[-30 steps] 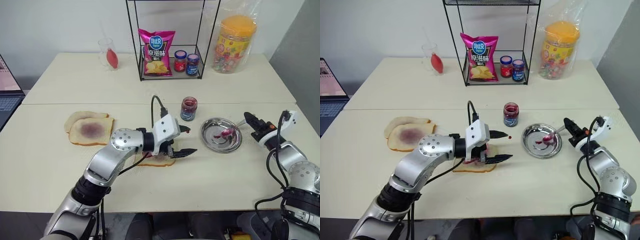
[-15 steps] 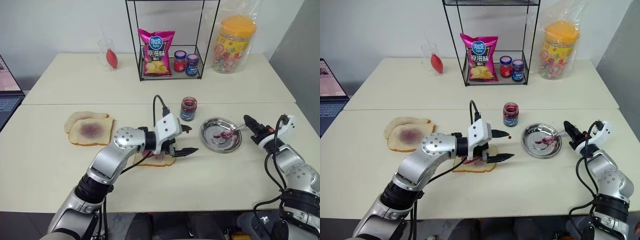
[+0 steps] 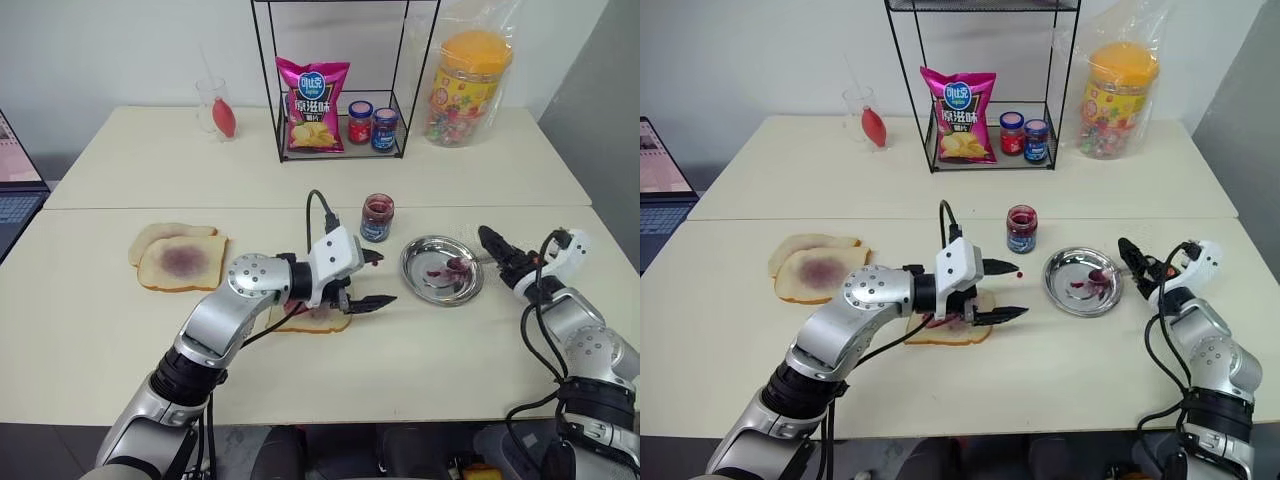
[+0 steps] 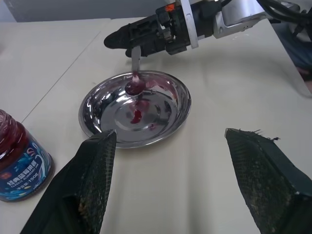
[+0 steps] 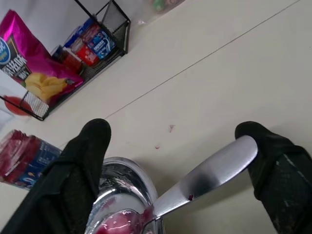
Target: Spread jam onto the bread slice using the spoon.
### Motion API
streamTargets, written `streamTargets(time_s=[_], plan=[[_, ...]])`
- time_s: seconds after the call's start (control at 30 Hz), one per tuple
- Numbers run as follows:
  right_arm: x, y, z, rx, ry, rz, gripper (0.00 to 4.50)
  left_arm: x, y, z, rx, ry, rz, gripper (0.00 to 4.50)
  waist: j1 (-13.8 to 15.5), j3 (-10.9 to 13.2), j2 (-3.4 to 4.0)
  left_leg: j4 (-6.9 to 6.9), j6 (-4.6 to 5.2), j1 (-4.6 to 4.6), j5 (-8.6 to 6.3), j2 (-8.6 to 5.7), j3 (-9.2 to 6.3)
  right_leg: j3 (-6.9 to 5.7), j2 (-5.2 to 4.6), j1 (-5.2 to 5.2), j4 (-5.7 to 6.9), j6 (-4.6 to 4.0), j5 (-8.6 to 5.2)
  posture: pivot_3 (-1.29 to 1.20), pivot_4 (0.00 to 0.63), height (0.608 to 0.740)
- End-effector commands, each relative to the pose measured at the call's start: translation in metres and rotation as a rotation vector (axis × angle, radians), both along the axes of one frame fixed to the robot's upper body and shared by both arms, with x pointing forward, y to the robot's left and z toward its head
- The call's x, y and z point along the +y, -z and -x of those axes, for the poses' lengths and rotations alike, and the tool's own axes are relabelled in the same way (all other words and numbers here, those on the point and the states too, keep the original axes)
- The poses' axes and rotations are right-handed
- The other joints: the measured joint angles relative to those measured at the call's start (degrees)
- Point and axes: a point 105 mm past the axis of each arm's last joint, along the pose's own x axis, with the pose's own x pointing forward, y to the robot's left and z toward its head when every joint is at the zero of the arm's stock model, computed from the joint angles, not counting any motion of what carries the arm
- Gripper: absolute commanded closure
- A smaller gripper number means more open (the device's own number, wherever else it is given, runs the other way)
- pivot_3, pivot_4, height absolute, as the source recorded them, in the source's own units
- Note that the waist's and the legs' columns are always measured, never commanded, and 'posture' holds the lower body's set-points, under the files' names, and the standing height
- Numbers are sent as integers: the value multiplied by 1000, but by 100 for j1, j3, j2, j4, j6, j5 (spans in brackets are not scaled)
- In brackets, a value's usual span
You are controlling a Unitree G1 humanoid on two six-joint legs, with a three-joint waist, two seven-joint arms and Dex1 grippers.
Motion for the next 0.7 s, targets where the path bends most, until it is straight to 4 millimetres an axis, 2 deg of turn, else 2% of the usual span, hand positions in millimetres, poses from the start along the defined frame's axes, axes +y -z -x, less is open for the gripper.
streamTargets(time_s=[0.03,0.23,0.43,0.57,0.63,0.7], plan=[[5,-20,2,-89,-35,70,35,1,-14,-1,-54,3,24,798,1,0,0,0,0,1,0,0,0,0,0,0,1,0,0,0,150,740],[8,-25,4,-121,-53,99,35,1,-14,-2,-56,-3,28,798,6,0,0,1,0,-1,0,0,-1,-1,0,0,0,0,0,0,150,740],[-6,-27,0,-137,45,195,35,4,-18,-5,-75,-24,41,798,4,0,0,2,0,1,0,0,-1,0,0,0,2,0,0,0,150,740],[-20,-54,0,-254,121,209,35,15,-39,-14,-133,-71,100,798,2,0,0,2,0,0,0,0,0,0,0,0,2,0,0,0,150,740],[-22,-72,2,-314,104,208,35,32,-56,-21,-163,-123,136,798,2,0,0,3,0,0,0,0,0,1,0,0,3,0,0,0,150,740],[-19,-82,4,-346,70,234,0,52,-63,-28,-208,-178,109,464,-9,0,0,5,0,0,0,0,-1,-1,0,0,5,0,1,0,150,740]])
